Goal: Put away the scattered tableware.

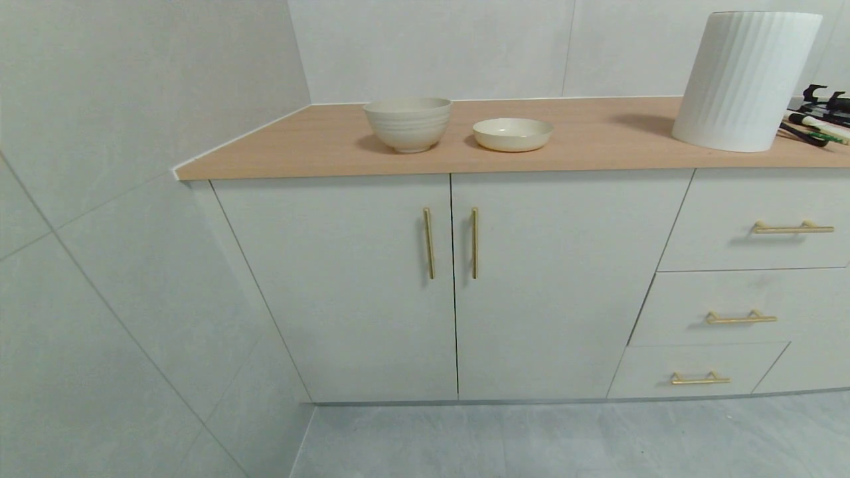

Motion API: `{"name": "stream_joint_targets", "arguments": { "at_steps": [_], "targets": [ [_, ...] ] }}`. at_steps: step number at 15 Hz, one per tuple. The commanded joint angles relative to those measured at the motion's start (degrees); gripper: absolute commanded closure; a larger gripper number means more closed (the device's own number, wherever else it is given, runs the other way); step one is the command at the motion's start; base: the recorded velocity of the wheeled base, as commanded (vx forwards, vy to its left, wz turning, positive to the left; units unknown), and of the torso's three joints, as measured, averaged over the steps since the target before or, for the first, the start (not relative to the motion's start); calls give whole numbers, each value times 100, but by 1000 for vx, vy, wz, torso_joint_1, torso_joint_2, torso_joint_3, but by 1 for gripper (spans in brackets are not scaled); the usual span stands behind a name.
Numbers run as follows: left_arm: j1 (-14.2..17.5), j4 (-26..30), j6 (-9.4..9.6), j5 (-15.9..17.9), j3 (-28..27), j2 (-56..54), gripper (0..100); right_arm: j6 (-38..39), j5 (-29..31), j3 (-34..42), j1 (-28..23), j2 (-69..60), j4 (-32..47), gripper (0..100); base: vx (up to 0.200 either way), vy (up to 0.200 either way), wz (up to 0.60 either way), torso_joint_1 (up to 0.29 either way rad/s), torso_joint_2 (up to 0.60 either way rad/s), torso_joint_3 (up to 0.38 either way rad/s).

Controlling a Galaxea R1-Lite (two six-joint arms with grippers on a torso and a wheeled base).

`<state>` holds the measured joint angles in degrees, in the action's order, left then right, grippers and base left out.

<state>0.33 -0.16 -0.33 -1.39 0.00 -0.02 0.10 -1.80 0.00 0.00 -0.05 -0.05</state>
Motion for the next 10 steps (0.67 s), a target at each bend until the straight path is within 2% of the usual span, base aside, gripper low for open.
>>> {"name": "stream_joint_targets", "arguments": {
  "at_steps": [1, 3, 4, 10],
  "targets": [
    [2, -2, -11, -2, 0, 2, 0, -1, -4, 0, 0, 5, -4, 0, 0, 0, 0, 0, 0, 0],
    [2, -2, -20, -10, 0, 2, 0, -1, -4, 0, 0, 5, -4, 0, 0, 0, 0, 0, 0, 0],
    [2, -2, -20, -10, 0, 2, 0, -1, -4, 0, 9, 5, -4, 0, 0, 200, 0, 2, 7, 2],
    [2, -2, -11, -10, 0, 2, 0, -1, 5, 0, 0, 5, -4, 0, 0, 0, 0, 0, 0, 0]
  ]
}}
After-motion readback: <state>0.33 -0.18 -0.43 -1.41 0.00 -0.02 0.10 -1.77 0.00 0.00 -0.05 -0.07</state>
